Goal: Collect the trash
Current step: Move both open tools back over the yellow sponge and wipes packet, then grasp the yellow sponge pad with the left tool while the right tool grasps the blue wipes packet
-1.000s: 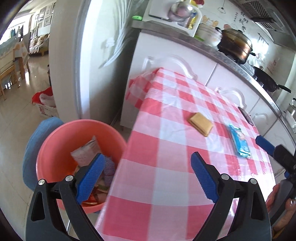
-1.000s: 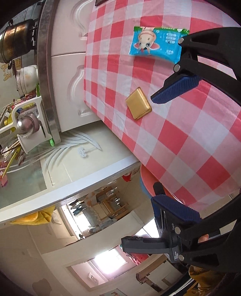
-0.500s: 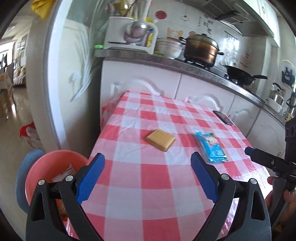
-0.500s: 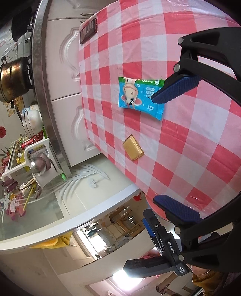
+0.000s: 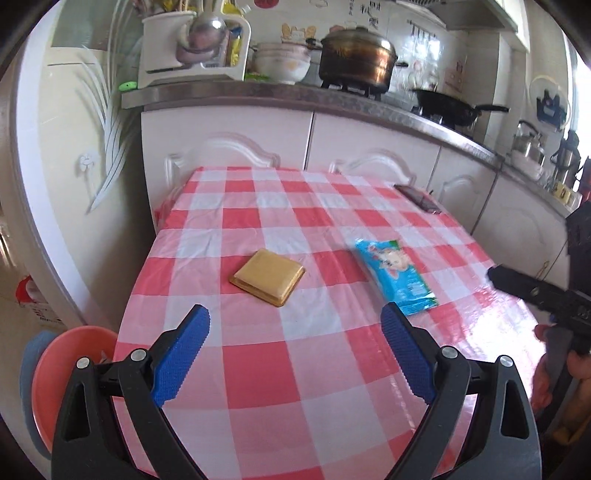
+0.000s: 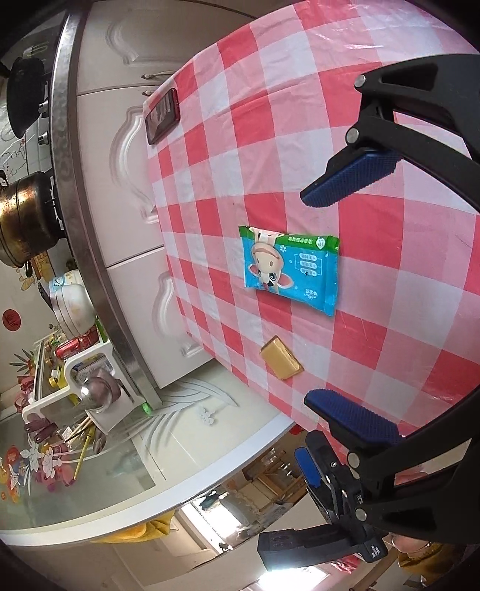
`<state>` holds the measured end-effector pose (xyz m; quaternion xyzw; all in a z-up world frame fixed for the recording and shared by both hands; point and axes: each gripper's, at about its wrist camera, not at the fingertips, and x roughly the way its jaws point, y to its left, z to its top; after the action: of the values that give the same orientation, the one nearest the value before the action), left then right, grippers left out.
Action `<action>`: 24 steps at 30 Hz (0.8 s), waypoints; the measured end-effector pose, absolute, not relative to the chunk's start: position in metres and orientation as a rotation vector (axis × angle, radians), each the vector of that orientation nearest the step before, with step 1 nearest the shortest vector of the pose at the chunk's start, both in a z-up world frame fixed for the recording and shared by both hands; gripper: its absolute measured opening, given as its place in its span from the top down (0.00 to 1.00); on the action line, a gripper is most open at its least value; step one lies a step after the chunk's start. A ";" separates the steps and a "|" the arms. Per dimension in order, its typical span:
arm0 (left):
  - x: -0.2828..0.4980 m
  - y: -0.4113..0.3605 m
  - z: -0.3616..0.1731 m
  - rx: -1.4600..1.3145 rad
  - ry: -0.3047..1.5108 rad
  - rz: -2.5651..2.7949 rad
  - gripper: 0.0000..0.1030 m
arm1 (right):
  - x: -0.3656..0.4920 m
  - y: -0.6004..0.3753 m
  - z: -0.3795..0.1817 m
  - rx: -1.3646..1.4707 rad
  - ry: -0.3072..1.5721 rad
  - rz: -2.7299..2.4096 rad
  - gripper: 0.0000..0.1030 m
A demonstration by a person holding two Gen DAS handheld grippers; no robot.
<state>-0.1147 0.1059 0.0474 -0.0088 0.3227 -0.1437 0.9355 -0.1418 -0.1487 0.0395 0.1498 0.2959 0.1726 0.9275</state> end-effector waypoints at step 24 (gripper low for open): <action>-0.025 0.107 0.009 -0.238 0.903 -0.173 0.10 | -0.064 -0.108 0.015 0.154 0.811 0.216 0.04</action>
<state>-0.0250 0.1067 0.0087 -0.1144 0.4347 -0.0833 0.8894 -0.0638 -0.1083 0.0150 0.0747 0.3933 0.1046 0.9104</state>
